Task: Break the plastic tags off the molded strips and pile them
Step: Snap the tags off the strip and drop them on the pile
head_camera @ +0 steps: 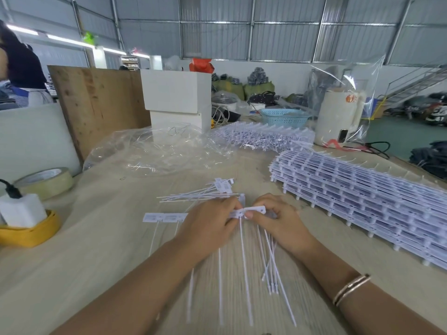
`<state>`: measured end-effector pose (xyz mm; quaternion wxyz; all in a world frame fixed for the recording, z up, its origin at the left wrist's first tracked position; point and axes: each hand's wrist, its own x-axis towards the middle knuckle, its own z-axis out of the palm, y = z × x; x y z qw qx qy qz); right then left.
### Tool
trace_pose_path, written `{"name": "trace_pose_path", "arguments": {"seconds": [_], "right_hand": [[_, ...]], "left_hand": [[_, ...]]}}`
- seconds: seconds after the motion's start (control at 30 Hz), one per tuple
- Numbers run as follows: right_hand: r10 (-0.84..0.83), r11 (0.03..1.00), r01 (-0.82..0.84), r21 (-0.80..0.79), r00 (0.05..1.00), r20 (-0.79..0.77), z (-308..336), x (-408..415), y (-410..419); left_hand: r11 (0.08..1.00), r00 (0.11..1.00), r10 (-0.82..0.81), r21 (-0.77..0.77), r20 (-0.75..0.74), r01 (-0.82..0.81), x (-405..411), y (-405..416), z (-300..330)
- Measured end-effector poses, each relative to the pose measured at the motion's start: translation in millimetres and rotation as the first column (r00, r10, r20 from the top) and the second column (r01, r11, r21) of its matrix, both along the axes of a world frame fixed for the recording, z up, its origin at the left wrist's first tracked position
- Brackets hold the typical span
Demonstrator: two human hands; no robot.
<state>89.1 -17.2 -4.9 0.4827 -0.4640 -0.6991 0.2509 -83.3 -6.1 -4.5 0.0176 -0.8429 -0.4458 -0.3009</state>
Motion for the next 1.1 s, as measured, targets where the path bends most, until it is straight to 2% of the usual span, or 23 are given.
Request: {"name": "trace_pose_path", "arguments": {"seconds": [0.17, 0.37, 0.43, 0.5, 0.53, 0.6, 0.63, 0.7, 0.8, 0.87, 0.93, 0.97, 1.07, 1.1], "right_hand": [[0.015, 0.997, -0.015, 0.079, 1.0, -0.006, 2, 2, -1], [0.046, 0.983, -0.04, 0.181, 0.999, -0.026, 2, 5, 0], [0.048, 0.988, -0.036, 0.154, 0.996, -0.077, 1, 3, 0], [0.083, 0.994, -0.063, 0.089, 0.968, -0.237, 2, 1, -2], [0.105, 0.994, -0.098, 0.036, 0.918, -0.384, 4, 2, -4], [0.041, 0.987, -0.132, -0.091, 0.758, -0.651, 8, 13, -3], [-0.025, 0.983, -0.106, -0.149, 0.73, -0.683, 9, 21, -1], [-0.155, 0.974, 0.033, -0.223, 0.814, -0.559, 6, 34, 5], [-0.26, 0.955, 0.186, -0.232, 0.901, -0.348, -2, 34, 12], [-0.3, 0.946, 0.284, -0.16, 0.95, -0.088, -7, 29, 17], [-0.373, 0.915, 0.395, -0.081, 0.906, 0.199, -11, 26, 22], [-0.398, 0.901, 0.43, -0.061, 0.874, 0.28, -12, 25, 24], [-0.398, 0.896, 0.442, -0.039, 0.84, 0.369, -13, 23, 23], [-0.41, 0.899, 0.438, 0.015, 0.83, 0.378, -13, 22, 21]], "left_hand": [[0.992, 0.978, -0.045, -0.109, 0.205, 0.069, 0, 2, -1], [0.922, 0.89, -0.139, -0.271, 0.433, 0.275, 2, -4, 6], [0.906, 0.861, -0.115, -0.303, 0.496, 0.296, 4, -6, 7], [0.896, 0.823, -0.075, -0.323, 0.563, 0.303, 7, -6, 8], [0.89, 0.802, -0.063, -0.33, 0.594, 0.314, 7, -5, 8], [0.881, 0.772, -0.05, -0.336, 0.634, 0.332, 4, -3, 8], [0.883, 0.771, -0.054, -0.33, 0.634, 0.333, 1, -3, 7], [0.92, 0.829, -0.071, -0.286, 0.555, 0.27, -6, -1, 5], [0.978, 0.928, -0.055, -0.169, 0.369, 0.125, -7, 3, 1], [0.991, 0.946, -0.039, -0.111, 0.323, 0.079, -5, 3, 1], [0.995, 0.951, -0.026, -0.086, 0.307, 0.055, -2, 1, 3], [0.996, 0.954, -0.018, -0.077, 0.298, 0.042, -1, 1, 3], [0.996, 0.972, 0.053, -0.079, 0.23, -0.036, 2, -2, 3], [0.995, 0.976, 0.075, -0.085, 0.207, -0.058, 2, -2, 2]]}}
